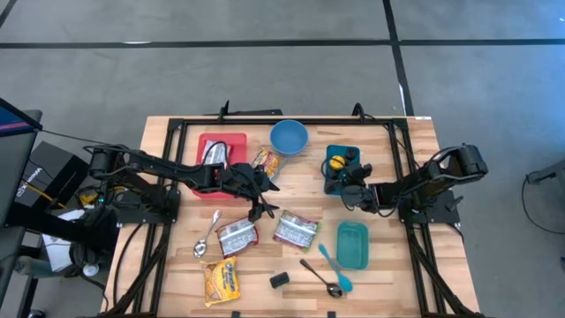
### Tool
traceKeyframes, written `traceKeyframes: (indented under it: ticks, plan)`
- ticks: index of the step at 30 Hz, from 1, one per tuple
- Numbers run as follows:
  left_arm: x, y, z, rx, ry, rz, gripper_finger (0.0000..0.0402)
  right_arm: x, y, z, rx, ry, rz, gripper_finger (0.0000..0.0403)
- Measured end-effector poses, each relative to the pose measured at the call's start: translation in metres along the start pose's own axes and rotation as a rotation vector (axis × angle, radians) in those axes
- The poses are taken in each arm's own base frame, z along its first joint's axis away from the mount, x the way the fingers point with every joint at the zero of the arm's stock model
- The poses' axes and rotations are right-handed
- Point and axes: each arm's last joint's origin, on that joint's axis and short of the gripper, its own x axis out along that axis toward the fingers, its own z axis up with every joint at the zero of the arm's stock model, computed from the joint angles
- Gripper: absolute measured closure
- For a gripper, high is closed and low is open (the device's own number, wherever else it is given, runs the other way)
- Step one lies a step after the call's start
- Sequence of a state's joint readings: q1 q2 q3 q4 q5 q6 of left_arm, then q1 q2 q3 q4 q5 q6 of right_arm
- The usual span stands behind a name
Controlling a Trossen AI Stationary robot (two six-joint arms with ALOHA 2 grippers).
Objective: Pick & Place Food Item
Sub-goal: Put the yellow seasoning bottle into the blue bin
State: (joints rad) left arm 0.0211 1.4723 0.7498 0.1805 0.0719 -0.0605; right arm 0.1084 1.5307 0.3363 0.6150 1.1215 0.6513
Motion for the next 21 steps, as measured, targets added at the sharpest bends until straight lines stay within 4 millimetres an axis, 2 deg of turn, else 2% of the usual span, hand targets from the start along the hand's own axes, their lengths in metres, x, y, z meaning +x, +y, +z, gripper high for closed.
traceKeyframes:
  ticks: [11,21]
  plan:
    - [0.0,0.0,0.0,0.0,0.001,0.0,0.0101,0.014,-0.005,0.002,0.07,0.084,0.045,0.0147]
    - [0.0,0.0,0.0,0.0,0.001,0.0,0.0101,0.015,-0.005,0.002,0.069,0.103,0.062,0.0147]
